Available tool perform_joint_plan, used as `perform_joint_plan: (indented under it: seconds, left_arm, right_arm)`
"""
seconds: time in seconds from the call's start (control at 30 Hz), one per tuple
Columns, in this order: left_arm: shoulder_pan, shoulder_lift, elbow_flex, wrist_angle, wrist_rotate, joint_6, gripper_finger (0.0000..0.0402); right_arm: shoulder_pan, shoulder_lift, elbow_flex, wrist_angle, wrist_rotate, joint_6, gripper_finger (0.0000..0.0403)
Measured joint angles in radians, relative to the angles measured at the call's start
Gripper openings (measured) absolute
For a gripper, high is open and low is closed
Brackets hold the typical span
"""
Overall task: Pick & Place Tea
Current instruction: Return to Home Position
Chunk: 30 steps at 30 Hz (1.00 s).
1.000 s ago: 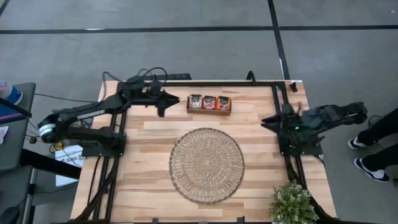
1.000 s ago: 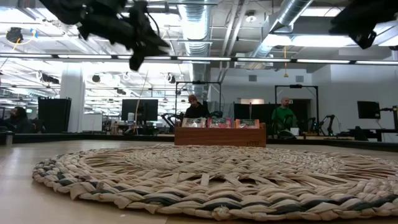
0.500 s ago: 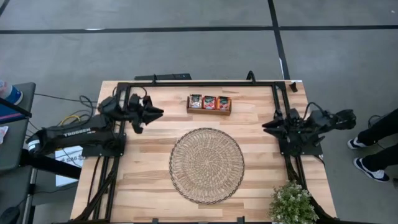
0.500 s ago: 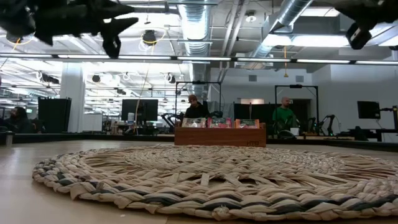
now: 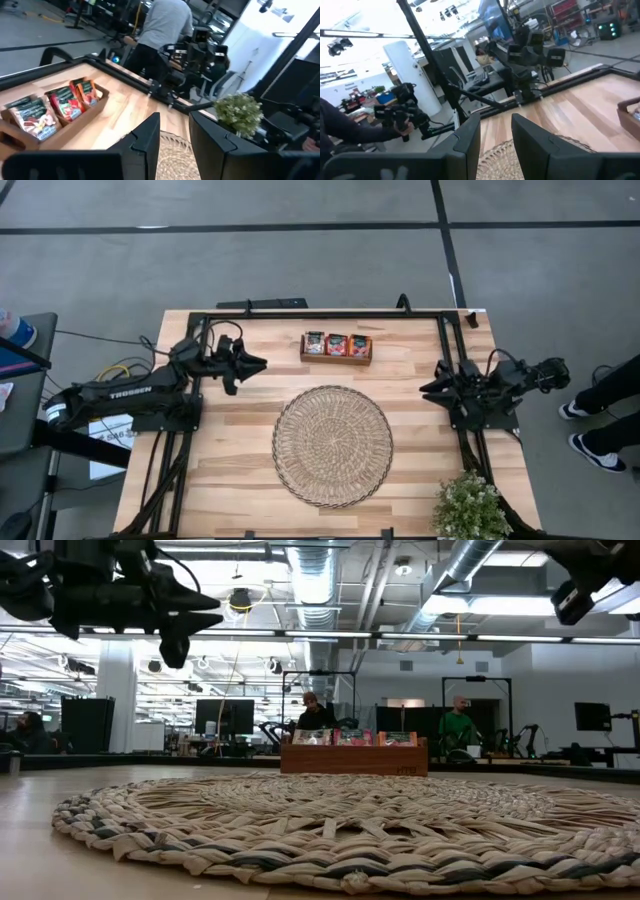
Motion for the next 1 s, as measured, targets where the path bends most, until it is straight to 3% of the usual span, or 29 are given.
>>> perform_joint_plan:
  seconds: [0.2,0.4,0.57,0.73,0.83,1.0]
  left_arm:
    - [0.039,-0.065,0.000,-0.041,0.090,-0.009,0.0095]
    - [0.039,-0.199,-0.042,-0.114,0.072,0.000,0.0095]
    - [0.034,-0.363,-0.164,-0.046,0.055,-0.071,0.0095]
    - [0.015,-0.490,-0.193,-0.128,0.040,-0.039,0.0095]
    - [0.005,-0.521,-0.194,-0.190,-0.025,0.038,0.0095]
    - [-0.017,-0.523,-0.194,-0.278,-0.221,0.139,0.0095]
  right_arm:
    - [0.000,0.000,-0.058,0.102,-0.035,0.018,0.0103]
    - [0.000,0.000,-0.137,0.205,-0.049,0.033,0.0103]
    - [0.000,0.000,-0.175,0.227,-0.049,0.053,0.0103]
    - [-0.001,0.000,-0.185,0.209,-0.008,0.052,0.0103]
    - [-0.005,0.000,-0.184,0.156,0.058,0.045,0.0103]
    - [-0.032,0.000,-0.192,0.116,0.130,0.036,0.0103]
